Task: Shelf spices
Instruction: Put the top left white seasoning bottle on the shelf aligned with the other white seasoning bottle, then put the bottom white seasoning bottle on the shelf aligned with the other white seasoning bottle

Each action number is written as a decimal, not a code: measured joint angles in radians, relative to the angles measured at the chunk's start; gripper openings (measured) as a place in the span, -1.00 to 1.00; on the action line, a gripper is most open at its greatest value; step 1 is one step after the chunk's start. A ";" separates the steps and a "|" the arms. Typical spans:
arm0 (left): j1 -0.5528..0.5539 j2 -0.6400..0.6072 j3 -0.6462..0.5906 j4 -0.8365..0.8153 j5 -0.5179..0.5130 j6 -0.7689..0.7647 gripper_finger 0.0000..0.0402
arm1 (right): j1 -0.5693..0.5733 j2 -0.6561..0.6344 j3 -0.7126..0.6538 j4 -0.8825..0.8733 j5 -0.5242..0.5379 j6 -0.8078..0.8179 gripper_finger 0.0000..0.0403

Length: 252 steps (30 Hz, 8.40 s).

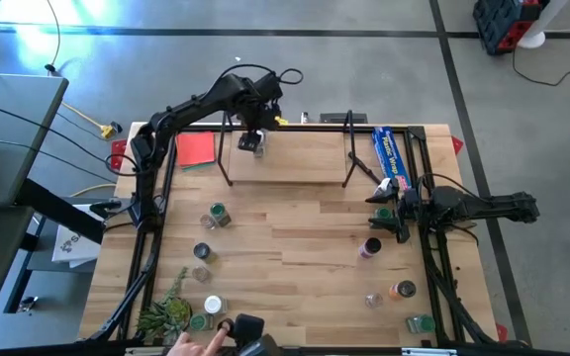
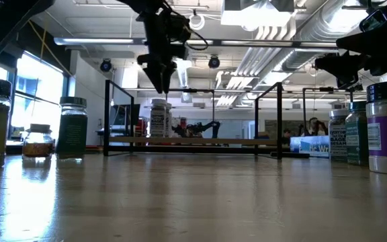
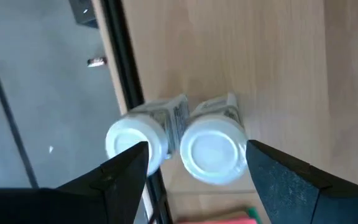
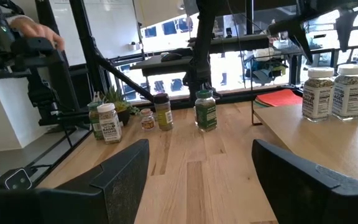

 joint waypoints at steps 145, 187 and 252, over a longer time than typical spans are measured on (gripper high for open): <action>-0.054 -0.356 -0.177 -0.144 0.070 -0.507 -0.46 | 0.000 0.000 0.000 0.000 0.000 0.000 0.39; -1.275 -0.568 -0.841 0.519 0.174 -1.754 0.29 | 0.000 0.000 0.000 0.000 0.000 -0.001 0.39; -1.223 -0.147 -0.543 0.119 0.059 -1.386 -0.01 | 0.000 0.000 0.000 0.000 0.000 0.000 0.39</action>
